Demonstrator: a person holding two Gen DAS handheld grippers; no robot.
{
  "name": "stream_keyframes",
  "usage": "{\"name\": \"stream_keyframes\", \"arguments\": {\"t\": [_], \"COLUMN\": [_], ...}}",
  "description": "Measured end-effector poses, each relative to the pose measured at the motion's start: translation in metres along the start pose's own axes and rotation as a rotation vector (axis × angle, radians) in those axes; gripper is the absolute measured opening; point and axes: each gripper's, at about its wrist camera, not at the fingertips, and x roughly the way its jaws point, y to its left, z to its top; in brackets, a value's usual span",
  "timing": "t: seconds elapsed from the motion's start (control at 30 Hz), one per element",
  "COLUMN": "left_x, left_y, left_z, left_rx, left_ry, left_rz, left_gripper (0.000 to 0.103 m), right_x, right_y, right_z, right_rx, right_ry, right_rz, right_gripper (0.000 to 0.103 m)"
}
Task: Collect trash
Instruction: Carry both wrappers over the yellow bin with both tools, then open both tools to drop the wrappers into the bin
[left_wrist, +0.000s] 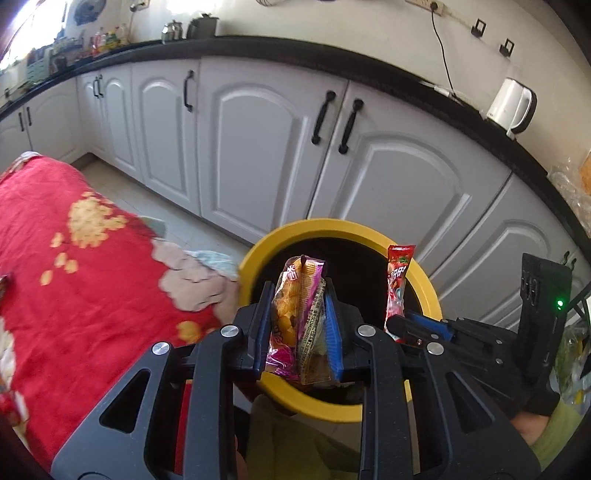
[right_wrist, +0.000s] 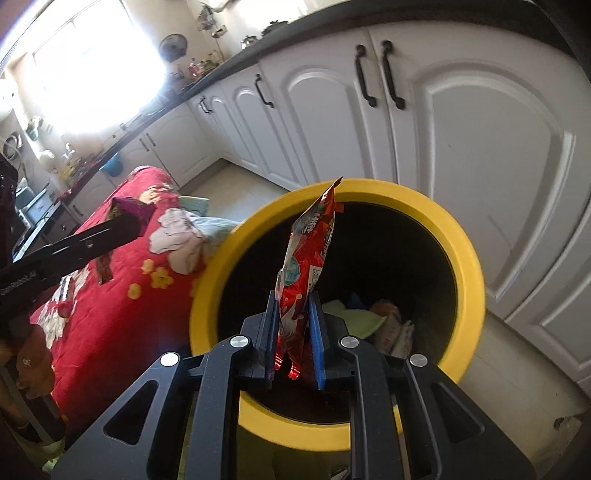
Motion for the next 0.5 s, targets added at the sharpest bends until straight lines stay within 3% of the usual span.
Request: {"name": "stream_keyframes", "arguments": {"t": [0.1, 0.2, 0.27, 0.33, 0.5], "left_x": [0.014, 0.02, 0.019, 0.015, 0.002], "left_y": [-0.004, -0.004, -0.001, 0.005, 0.02], "left_z": [0.001, 0.002, 0.002, 0.0, -0.003], "left_rx": [-0.005, -0.014, -0.022, -0.029, -0.062], "left_ry": [0.02, 0.024, 0.017, 0.006, -0.014], "left_rz": [-0.009, 0.001, 0.005, 0.016, 0.014], "left_gripper": [0.032, 0.05, 0.054, 0.067, 0.078], "right_x": [0.002, 0.0, -0.005, -0.01, -0.017], "right_y": [-0.009, -0.018, -0.021, -0.023, -0.024], "right_z": [-0.003, -0.004, -0.003, -0.001, 0.001], "right_rx": [0.021, 0.04, 0.04, 0.044, 0.061], "right_ry": [0.006, -0.002, -0.023, -0.041, -0.07], "right_rz": [-0.008, -0.032, -0.051, -0.062, -0.061], "right_gripper": [0.022, 0.048, 0.048, 0.054, 0.059]}}
